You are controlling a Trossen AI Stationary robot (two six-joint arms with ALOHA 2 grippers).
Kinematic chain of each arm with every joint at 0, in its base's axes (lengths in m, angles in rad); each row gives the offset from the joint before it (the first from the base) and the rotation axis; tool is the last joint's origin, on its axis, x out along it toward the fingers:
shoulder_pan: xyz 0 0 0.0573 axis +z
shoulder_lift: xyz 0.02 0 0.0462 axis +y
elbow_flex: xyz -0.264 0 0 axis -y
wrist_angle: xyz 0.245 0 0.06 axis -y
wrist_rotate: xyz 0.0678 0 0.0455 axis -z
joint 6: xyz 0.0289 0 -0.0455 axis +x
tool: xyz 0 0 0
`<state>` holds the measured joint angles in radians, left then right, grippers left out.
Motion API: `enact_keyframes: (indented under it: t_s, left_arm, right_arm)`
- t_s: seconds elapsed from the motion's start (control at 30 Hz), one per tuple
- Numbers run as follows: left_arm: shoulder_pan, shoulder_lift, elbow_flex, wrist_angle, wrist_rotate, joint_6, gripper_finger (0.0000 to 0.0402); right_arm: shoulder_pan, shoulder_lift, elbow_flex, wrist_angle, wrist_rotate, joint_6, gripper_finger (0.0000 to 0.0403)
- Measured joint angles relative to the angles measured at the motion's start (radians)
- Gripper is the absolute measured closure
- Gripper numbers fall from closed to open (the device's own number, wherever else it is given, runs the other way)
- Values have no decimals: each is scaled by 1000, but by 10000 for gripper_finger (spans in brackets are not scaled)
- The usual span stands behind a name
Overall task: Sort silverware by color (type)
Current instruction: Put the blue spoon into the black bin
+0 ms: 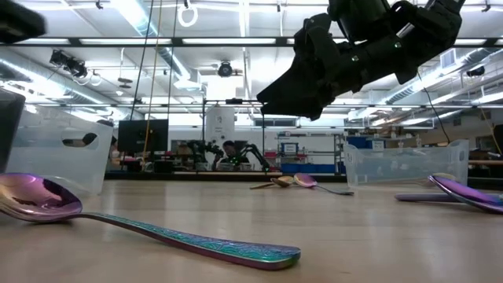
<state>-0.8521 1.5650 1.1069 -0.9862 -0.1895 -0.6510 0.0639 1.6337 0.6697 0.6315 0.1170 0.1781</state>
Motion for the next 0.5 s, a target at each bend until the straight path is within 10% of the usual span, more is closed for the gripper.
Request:
enact_keyframes:
  t_s: [0.5]
  left_arm:
    - [228,-61,0,99,5,122,299]
  right_arm:
    - [101,0,0,-23,33,82,179]
